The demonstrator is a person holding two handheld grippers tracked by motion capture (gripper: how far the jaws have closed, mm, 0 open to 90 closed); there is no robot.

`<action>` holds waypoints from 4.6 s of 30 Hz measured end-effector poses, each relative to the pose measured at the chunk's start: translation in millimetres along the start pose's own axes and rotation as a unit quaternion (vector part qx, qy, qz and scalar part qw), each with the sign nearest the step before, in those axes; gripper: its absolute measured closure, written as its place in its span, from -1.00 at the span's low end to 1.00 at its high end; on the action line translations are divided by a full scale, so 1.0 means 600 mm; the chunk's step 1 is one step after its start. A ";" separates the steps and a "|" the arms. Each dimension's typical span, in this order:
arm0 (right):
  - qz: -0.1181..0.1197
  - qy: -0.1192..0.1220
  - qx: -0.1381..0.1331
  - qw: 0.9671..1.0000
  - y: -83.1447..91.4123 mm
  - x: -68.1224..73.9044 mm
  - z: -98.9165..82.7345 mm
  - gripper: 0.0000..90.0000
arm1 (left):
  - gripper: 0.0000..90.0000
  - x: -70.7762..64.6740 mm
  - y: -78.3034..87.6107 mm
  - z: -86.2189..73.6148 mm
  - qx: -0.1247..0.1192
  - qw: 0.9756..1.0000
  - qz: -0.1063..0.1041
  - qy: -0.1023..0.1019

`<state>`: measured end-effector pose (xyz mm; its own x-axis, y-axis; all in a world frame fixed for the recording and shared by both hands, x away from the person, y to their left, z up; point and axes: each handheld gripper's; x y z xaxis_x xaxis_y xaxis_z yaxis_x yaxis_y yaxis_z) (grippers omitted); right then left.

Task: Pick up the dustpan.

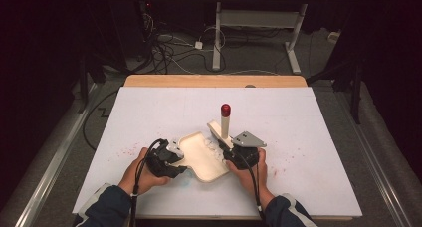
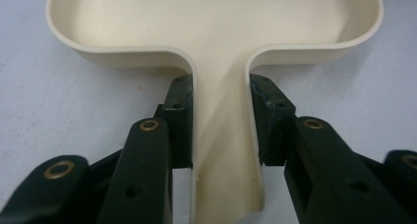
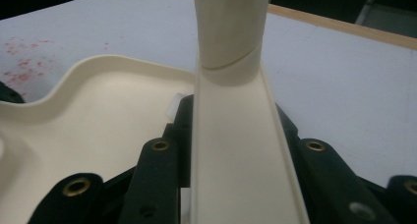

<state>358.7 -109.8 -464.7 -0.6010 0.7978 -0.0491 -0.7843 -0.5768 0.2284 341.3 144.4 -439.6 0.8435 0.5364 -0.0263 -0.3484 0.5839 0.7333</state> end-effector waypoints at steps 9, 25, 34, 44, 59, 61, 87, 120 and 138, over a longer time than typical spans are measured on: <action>0.030 0.001 -0.002 1.000 -0.003 0.029 0.004 0.49 | 0.41 -0.004 -0.003 0.004 0.002 1.000 0.000 0.001; 0.055 0.005 -0.024 0.998 0.001 0.044 0.024 0.50 | 0.41 -0.006 -0.004 0.002 0.000 1.000 0.003 0.003; 0.051 -0.008 -0.049 0.997 0.016 0.036 0.039 0.50 | 0.41 -0.006 -0.005 0.002 0.001 1.000 0.003 0.003; 0.052 -0.030 -0.043 0.997 0.016 0.033 0.037 0.50 | 0.41 -0.008 -0.007 0.001 0.002 1.000 0.006 -0.001; 0.081 -0.039 -0.075 0.993 0.044 0.046 0.062 0.50 | 0.41 -0.008 -0.005 -0.003 0.003 1.000 0.013 -0.005; 0.085 -0.041 -0.064 0.994 0.039 0.050 0.056 0.50 | 0.41 -0.009 -0.005 -0.003 0.002 1.000 0.012 -0.004; 0.026 0.012 -0.009 1.000 0.100 -0.049 0.039 0.50 | 0.41 -0.005 -0.007 -0.009 0.009 1.000 0.018 0.000; 0.122 0.023 0.012 0.992 0.061 -0.005 0.051 0.50 | 0.41 0.008 -0.011 -0.017 0.014 1.000 0.021 0.006; 0.136 0.044 0.054 0.988 0.090 -0.020 0.048 0.50 | 0.41 0.020 -0.009 -0.022 0.017 0.999 0.034 0.017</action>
<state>327.6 -145.4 -423.5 -0.8017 0.5951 -0.0557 -0.5743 -0.7410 0.3480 348.0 155.9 -452.8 0.8032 0.5957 0.0018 -0.3906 0.5245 0.7565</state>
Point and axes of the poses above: each handheld gripper's, and its own axes: y roughly backward along the jaws, z roughly out of its top, x roughly to its left, and after that the axes turned 14 degrees about -x, right-handed
